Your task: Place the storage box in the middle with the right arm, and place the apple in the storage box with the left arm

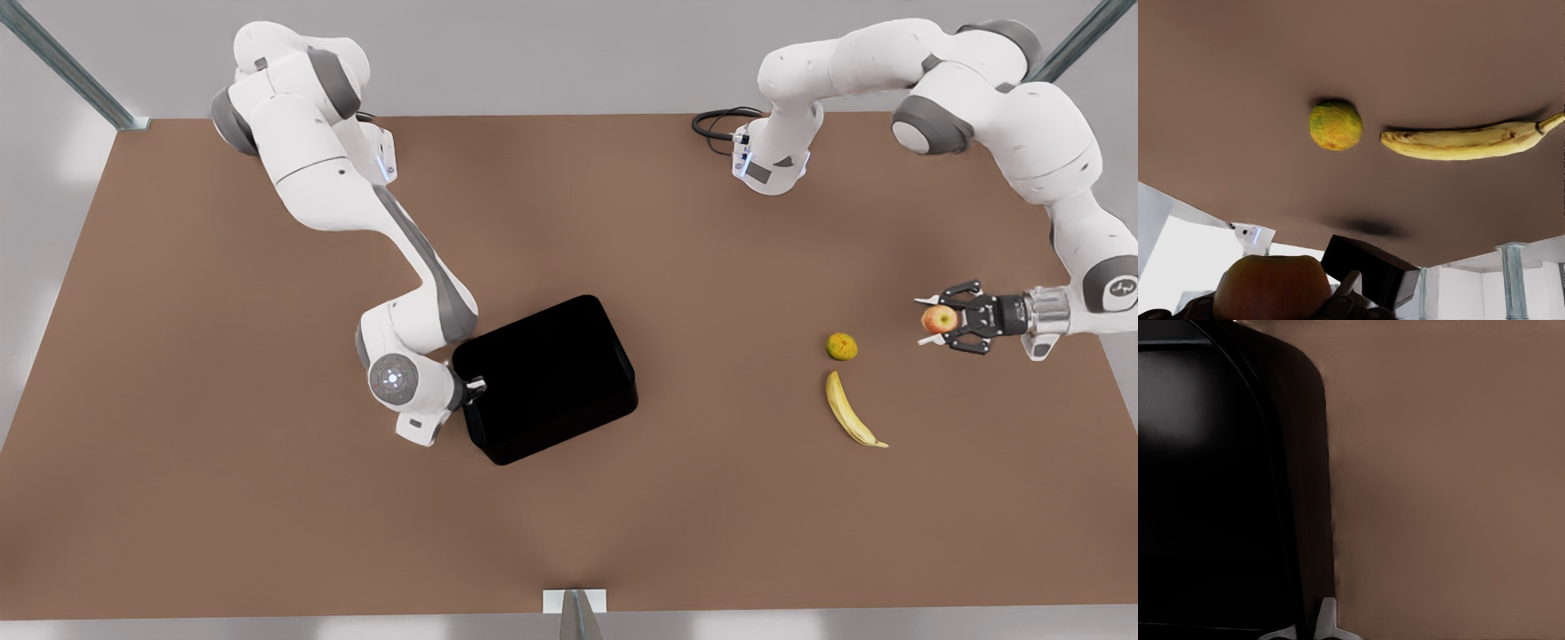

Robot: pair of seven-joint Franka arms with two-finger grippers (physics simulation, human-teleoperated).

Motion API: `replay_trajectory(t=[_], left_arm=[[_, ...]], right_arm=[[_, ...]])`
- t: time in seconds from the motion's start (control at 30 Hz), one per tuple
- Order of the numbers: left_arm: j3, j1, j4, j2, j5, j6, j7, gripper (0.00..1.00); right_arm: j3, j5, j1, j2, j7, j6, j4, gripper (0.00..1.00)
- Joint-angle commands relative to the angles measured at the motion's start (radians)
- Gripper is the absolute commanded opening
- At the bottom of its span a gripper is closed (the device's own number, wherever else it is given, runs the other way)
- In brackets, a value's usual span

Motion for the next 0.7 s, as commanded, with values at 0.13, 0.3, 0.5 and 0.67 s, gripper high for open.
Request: replay_trajectory(t=[0.13, 0.3, 0.5, 0.67], left_arm=[[-0.309, -0.047, -0.001, -0.171, 0.016, 0.215, -0.394, 0.21], [-0.631, -0.071, 0.010, -0.227, 0.060, 0.490, -0.730, 0.21], [-0.825, -0.326, 0.154, -0.093, 0.108, 0.945, -1.220, 0.21], [-0.822, -0.548, 0.257, 0.005, 0.112, 1.227, -1.457, 0.21]], right_arm=[[0.000, -0.003, 0.017, 0.019, -0.002, 0.057, -0.001, 1.00], [-0.006, -0.002, 0.014, -0.011, -0.004, 0.042, 0.009, 1.00], [-0.259, -0.017, -0.174, -0.355, -0.002, -0.627, 0.016, 1.00], [-0.270, -0.158, -0.219, -0.571, -0.004, -0.727, -0.029, 1.00]])
